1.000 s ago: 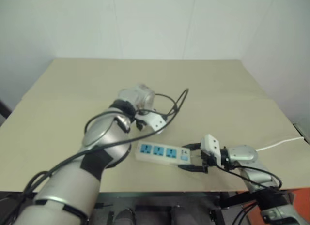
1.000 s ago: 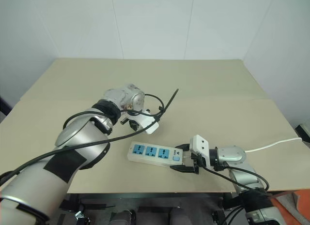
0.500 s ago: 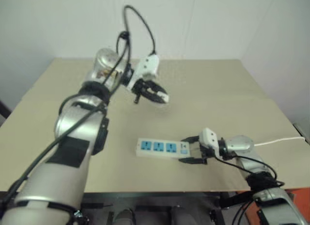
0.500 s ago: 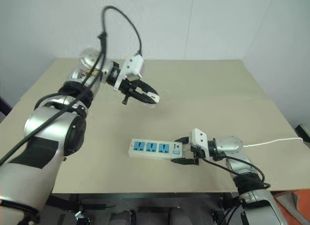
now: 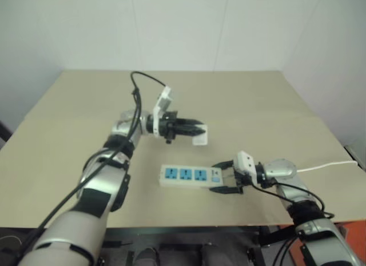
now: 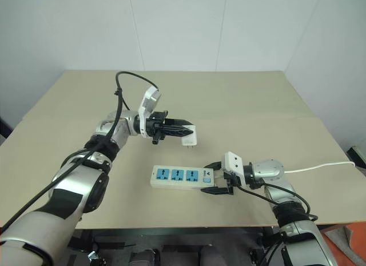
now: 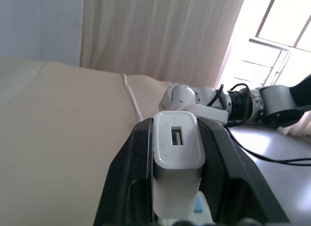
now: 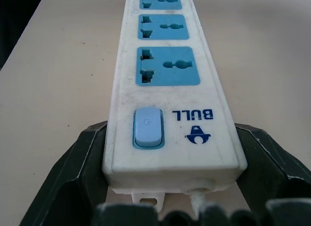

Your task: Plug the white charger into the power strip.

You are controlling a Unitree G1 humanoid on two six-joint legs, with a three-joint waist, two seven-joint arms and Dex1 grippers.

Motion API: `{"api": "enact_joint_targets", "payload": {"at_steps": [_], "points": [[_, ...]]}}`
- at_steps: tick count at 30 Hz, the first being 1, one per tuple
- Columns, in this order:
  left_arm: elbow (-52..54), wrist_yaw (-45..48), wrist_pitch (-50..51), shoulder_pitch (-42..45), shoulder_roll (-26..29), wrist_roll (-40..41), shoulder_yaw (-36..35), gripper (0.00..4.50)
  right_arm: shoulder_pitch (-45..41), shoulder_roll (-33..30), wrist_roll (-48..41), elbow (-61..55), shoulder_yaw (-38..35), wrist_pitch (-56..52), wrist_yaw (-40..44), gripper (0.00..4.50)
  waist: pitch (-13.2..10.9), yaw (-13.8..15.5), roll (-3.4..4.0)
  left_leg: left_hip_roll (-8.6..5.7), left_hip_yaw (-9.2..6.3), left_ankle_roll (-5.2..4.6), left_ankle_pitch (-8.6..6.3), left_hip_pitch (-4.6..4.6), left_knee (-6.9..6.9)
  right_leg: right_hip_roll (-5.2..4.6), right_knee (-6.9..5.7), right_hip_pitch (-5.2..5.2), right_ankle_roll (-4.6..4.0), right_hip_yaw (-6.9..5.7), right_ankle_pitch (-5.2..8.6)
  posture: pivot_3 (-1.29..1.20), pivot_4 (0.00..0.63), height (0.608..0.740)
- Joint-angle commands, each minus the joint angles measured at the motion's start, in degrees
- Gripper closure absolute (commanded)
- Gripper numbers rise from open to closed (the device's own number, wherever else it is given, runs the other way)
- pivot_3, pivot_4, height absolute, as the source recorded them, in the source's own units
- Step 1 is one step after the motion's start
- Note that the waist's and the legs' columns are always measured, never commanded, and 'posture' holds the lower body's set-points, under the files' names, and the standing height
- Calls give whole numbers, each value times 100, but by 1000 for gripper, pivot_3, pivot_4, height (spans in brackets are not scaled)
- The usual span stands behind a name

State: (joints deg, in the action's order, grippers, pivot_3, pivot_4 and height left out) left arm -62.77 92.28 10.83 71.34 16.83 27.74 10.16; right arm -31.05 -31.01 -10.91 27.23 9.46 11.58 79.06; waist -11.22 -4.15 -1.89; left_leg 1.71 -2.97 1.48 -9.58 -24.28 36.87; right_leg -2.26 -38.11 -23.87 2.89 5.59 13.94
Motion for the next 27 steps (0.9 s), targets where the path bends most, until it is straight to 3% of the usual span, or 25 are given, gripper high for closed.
{"api": "enact_joint_targets", "payload": {"at_steps": [1, 10, 27], "points": [[419, 22, 172, -39, 1, 372, 194, 3492, -11, 59, 105, 72, 104, 31, 9, 1086, 0, -7, 0, 0, 0, 0, 0, 1, 0, 0, 0, 2, 1, 0, 0, 0, 150, 740], [1004, 22, 114, -574, 153, 549, 1068, 3492, -110, 125, 296, 202, 178, 23, -143, 1086, 1, -36, 1, 2, 1, 0, -1, 63, -4, 2, 7, 65, 29, 1, 21, 0, 150, 740], [1339, 22, -157, -872, 396, 426, 1834, 3492, -212, 161, 484, 413, 321, 73, -323, 1086, 1, -143, 1, 4, 1, 0, 0, 88, -4, 6, 6, 84, 28, 6, 21, 0, 150, 740]]}}
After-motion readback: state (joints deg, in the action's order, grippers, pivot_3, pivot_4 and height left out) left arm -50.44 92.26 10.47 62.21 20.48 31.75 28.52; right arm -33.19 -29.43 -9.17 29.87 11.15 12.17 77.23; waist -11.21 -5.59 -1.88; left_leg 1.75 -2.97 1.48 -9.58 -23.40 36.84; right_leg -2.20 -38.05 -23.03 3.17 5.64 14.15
